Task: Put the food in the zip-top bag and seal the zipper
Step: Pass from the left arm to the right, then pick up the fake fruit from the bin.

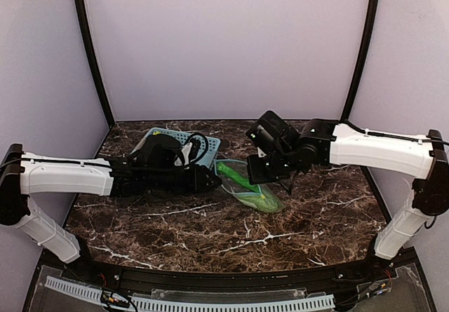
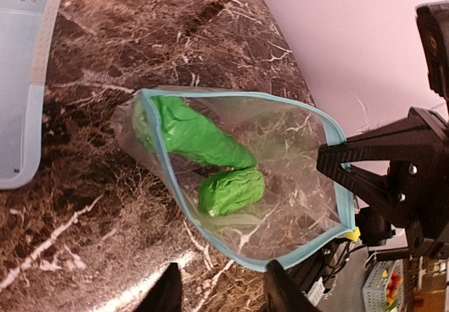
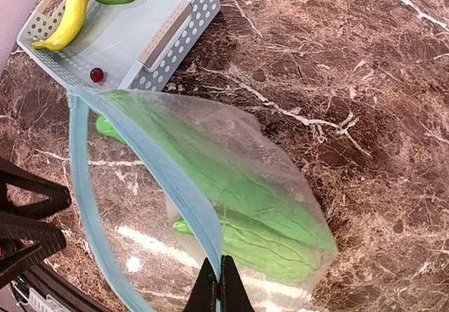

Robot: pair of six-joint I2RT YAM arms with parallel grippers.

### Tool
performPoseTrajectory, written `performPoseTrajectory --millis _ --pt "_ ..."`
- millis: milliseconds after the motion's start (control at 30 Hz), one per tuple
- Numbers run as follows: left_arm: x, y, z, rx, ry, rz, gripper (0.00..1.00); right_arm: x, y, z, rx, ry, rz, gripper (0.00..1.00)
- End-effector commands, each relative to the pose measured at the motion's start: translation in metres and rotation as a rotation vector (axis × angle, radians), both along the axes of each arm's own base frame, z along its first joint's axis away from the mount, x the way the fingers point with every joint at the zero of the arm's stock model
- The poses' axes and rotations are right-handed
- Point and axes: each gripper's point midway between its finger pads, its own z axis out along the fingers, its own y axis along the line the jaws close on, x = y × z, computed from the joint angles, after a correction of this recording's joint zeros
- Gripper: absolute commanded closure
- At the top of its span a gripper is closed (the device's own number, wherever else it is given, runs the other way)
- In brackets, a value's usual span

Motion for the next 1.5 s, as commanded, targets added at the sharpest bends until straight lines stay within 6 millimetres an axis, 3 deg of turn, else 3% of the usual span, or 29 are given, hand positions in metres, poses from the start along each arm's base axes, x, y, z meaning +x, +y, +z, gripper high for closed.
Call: performPoseTrajectory --millis 0,100,167,333,467,667,933,1000,1100,1133,1167,1200,1233,1267,1300,1333,1467 --pt "-0.008 0.001 0.02 -0.021 -0.059 -0.066 0.47 0.002 -0.006 0.007 0.012 -0.012 -0.03 1.0" --pt "-0.011 0.004 0.039 -0.01 -0.105 -0.1 0.29 0.002 -0.006 0.006 0.009 -0.012 -0.029 1.0" --pt "-0.014 0.01 0.047 0.017 -0.122 -0.118 0.22 0.002 -0.007 0.006 0.008 -0.012 -0.03 1.0" --pt "-0.015 0.039 0.057 0.109 -0.132 -0.113 0.15 0.003 -0.006 0.005 0.005 -0.012 -0.03 1.0" --pt "-0.002 0.063 0.06 0.134 -0.111 -0.07 0.13 0.004 -0.005 0.005 0.007 -0.014 -0.029 1.0" --pt "0.045 0.09 0.062 0.093 -0.089 0.096 0.16 0.004 -0.002 0.002 0.009 -0.011 -0.027 1.0" --pt "0.137 0.127 0.05 0.041 -0.102 0.447 0.2 0.005 0.002 0.004 0.02 -0.017 -0.012 1.0" --pt "0.16 0.135 0.033 0.071 -0.093 0.527 0.22 0.005 0.002 0.004 0.021 -0.02 -0.008 1.0" --pt "0.185 0.133 0.025 0.054 -0.084 0.585 0.22 0.005 0.007 0.004 0.033 -0.02 0.011 1.0" --pt "0.193 0.134 0.012 0.077 -0.07 0.608 0.22 0.005 0.009 0.005 0.04 -0.02 0.019 1.0" --pt "0.201 0.133 0.016 0.071 -0.08 0.622 0.23 0.004 0.01 0.006 0.046 -0.02 0.025 1.0" --pt "0.208 0.135 0.001 0.102 -0.068 0.643 0.23 0.005 0.012 0.006 0.05 -0.022 0.03 1.0" --pt "0.215 0.134 0.005 0.096 -0.075 0.657 0.22 0.004 0.013 0.007 0.053 -0.022 0.036 1.0" --pt "0.221 0.136 -0.009 0.122 -0.061 0.677 0.22 0.004 0.014 0.007 0.054 -0.024 0.04 1.0" --pt "0.228 0.136 -0.006 0.118 -0.068 0.691 0.22 0.004 0.015 0.008 0.058 -0.026 0.047 1.0" --pt "0.232 0.139 -0.019 0.142 -0.05 0.709 0.22 0.005 0.016 0.008 0.061 -0.028 0.051 1.0" --pt "0.249 0.148 -0.037 0.188 -0.034 0.767 0.2 0.005 0.022 0.011 0.072 -0.033 0.081 1.0"
